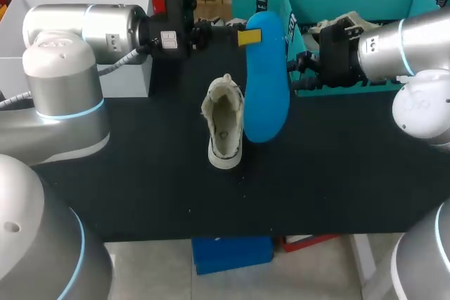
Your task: Take the shoe out of the shoebox, open the shoe tongue, remove and reinsert the insole, then place the shoe into the shoebox
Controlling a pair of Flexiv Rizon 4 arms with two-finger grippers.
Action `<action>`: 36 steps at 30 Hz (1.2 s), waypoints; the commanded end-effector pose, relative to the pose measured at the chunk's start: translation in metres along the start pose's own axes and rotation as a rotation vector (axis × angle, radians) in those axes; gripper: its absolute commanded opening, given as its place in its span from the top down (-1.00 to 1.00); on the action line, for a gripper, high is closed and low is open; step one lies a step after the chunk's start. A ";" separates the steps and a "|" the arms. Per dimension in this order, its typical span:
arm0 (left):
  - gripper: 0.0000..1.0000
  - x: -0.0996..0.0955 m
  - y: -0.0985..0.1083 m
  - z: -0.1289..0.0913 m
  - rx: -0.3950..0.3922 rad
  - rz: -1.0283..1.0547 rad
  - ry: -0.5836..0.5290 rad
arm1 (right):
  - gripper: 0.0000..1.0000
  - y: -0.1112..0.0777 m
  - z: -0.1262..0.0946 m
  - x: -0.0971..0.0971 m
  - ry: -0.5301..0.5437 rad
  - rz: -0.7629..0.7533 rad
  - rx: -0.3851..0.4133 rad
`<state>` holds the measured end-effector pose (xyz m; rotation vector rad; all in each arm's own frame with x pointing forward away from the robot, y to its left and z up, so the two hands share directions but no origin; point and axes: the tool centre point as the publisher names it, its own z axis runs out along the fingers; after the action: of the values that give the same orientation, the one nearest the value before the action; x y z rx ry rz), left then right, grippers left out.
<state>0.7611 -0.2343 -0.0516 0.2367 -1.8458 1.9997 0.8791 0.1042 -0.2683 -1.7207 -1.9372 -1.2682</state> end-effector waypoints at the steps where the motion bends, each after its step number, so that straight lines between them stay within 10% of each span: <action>1: 1.00 0.000 0.001 0.001 0.002 0.002 -0.003 | -1.00 -0.005 0.002 -0.004 0.148 0.007 -0.036; 36: 1.00 0.000 0.001 0.001 0.002 0.002 -0.003 | -1.00 0.001 0.007 -0.001 0.400 0.144 0.102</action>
<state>0.7611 -0.2344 -0.0516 0.2365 -1.8457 1.9996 0.8767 0.1079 -0.2742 -1.4059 -1.5783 -1.3398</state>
